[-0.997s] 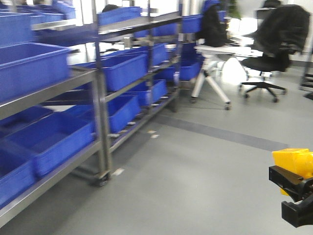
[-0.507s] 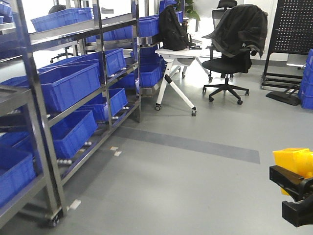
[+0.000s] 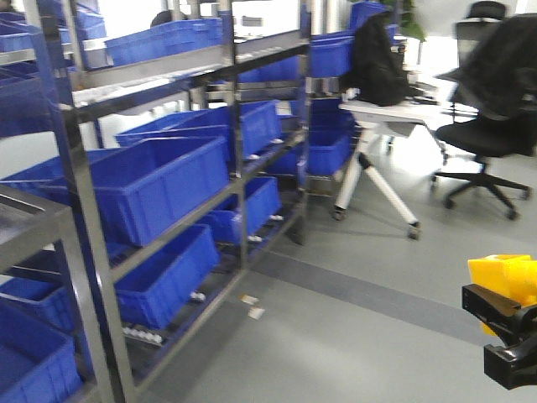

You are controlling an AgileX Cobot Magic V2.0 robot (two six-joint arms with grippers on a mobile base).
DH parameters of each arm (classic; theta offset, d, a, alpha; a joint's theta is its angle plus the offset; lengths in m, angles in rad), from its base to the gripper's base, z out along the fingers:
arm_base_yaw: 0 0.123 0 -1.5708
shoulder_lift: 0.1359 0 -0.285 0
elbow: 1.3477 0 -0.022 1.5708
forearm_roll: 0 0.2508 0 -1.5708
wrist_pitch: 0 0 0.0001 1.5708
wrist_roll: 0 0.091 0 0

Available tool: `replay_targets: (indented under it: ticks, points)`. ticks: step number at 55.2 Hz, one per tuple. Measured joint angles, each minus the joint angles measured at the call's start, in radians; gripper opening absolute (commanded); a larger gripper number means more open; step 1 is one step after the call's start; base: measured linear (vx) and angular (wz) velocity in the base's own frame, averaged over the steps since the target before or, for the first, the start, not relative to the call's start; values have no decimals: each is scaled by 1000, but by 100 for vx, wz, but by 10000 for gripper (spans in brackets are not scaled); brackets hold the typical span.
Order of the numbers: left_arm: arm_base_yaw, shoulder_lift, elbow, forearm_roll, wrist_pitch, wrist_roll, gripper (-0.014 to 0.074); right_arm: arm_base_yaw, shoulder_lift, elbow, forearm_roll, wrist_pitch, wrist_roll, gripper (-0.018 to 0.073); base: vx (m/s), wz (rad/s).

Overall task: Pick red and yellow blocks into blue bin
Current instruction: 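Drive the base to the blue bin holding both blocks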

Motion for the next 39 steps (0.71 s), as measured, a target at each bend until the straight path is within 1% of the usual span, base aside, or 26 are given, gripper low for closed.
replay_targets:
  ticks: [19,39]
  points:
    - [0,1,0,0,0,0,2,0,0,0,0,0,0,-10,48,49]
    - [0,1,0,0,0,0,2,0,0,0,0,-1,0,-10,38,75]
